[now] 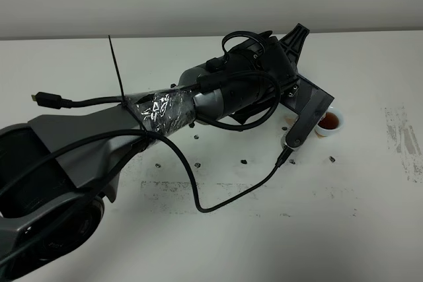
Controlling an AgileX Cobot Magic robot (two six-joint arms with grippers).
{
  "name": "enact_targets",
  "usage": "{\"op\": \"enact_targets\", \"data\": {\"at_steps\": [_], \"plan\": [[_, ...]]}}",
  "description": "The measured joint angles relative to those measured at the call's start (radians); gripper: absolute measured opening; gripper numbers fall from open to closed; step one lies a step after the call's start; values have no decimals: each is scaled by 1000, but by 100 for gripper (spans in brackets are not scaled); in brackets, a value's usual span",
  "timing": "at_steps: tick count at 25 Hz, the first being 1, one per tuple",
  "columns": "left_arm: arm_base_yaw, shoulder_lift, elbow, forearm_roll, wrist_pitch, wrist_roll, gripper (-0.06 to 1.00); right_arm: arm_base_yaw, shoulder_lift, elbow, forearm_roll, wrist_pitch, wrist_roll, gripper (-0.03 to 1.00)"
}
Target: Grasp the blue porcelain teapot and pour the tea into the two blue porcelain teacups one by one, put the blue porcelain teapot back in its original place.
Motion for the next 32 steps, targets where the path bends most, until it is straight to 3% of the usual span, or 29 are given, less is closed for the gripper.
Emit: {"op": "enact_targets", "data": {"at_steps": [20,24,32], "plan": [[0,0,0,-5,1,-31,3,0,0,0,0,0,0,28],[0,0,0,-6,3,-108,3,0,0,0,0,0,0,28],[0,-21,0,-15,4,-361,3,0,0,0,0,0,0,28]]}}
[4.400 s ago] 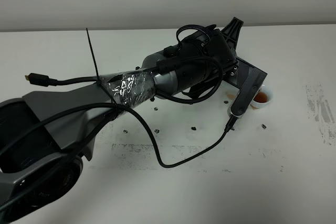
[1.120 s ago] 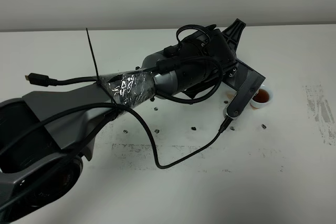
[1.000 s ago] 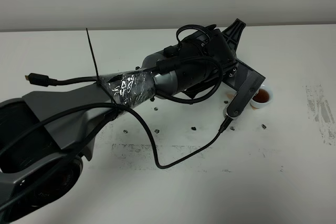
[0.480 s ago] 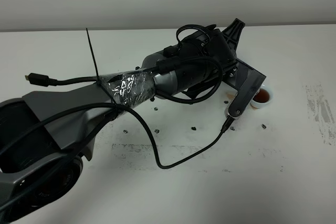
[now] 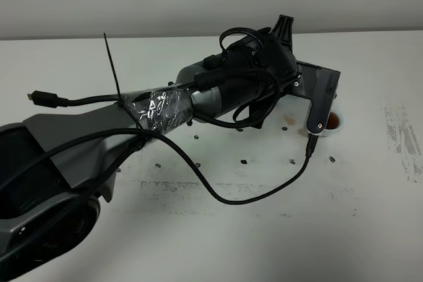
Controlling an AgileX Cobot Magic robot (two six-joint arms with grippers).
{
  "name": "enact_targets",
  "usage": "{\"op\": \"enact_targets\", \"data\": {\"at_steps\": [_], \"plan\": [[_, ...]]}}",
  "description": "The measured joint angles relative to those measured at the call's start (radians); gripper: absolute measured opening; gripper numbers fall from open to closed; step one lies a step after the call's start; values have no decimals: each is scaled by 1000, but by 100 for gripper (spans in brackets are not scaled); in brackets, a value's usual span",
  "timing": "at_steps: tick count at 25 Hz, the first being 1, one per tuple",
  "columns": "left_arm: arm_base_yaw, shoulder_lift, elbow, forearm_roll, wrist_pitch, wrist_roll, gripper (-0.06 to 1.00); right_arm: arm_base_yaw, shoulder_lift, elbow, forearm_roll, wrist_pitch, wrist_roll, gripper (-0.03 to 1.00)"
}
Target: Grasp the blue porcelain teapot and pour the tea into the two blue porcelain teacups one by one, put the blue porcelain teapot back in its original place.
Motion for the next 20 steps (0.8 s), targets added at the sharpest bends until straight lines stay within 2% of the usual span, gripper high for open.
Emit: {"op": "enact_targets", "data": {"at_steps": [6,13,16,20], "plan": [[0,-56,0,-64,36,-174,3,0,0,0,0,0,0,28],[11,-110,-1,-129,171,-478,3,0,0,0,0,0,0,28],[22,-110,0,-190,241,-510,3,0,0,0,0,0,0,28],[28,-109,0,-259,279,-479,3,0,0,0,0,0,0,28]]}}
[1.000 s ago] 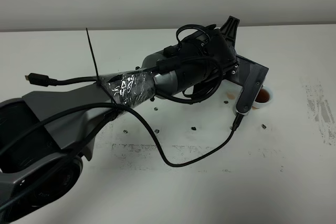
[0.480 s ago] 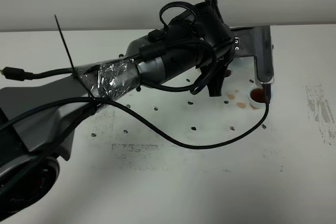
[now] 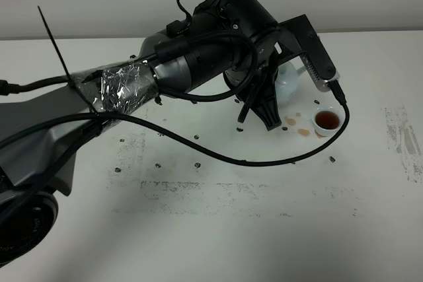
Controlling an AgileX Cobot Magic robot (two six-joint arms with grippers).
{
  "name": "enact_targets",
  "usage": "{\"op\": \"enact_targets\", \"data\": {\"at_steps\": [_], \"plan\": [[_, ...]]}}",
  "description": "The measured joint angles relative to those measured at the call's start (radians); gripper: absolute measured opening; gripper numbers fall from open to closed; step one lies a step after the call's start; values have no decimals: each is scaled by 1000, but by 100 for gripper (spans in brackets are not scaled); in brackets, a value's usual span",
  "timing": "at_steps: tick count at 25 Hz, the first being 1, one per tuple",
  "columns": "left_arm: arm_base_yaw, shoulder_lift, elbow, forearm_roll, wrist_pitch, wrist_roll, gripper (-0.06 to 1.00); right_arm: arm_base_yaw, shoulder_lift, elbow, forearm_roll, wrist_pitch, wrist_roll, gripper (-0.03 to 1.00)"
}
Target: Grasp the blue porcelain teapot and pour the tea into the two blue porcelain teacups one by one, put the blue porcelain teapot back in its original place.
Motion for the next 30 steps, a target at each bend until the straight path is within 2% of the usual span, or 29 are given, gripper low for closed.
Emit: {"op": "enact_targets", "data": {"at_steps": [10,30], "plan": [[3,51,5,-126,13,72,3,0,0,0,0,0,0,28],[5,115,18,-133,26,78,3,0,0,0,0,0,0,28]]}}
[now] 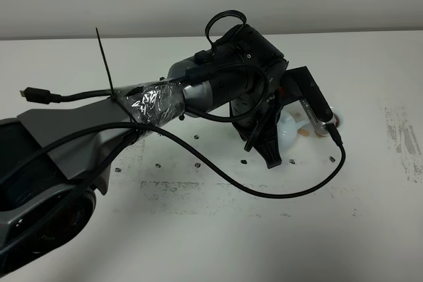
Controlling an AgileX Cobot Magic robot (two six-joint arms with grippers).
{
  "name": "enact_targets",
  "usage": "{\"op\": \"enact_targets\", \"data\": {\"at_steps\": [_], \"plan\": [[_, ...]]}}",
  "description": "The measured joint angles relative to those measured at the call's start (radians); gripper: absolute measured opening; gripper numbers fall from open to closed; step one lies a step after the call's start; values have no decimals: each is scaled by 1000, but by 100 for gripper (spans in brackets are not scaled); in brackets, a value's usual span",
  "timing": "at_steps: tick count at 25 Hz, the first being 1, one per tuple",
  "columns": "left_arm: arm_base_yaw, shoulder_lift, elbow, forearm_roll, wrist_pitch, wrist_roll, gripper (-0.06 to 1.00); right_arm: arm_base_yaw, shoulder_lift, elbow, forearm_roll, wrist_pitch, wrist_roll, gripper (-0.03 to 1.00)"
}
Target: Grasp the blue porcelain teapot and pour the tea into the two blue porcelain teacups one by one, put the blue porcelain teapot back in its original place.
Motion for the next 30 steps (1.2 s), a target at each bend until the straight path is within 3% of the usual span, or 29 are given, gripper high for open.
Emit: {"op": "enact_targets", "data": {"at_steps": [10,21,30], "plan": [[19,-35,0,-8,5,-16,3,0,0,0,0,0,0,28],[102,-129,2,-44,25,-50,3,0,0,0,0,0,0,28],[197,-255,164,-50,-30,-63,3,0,0,0,0,0,0,28]]}}
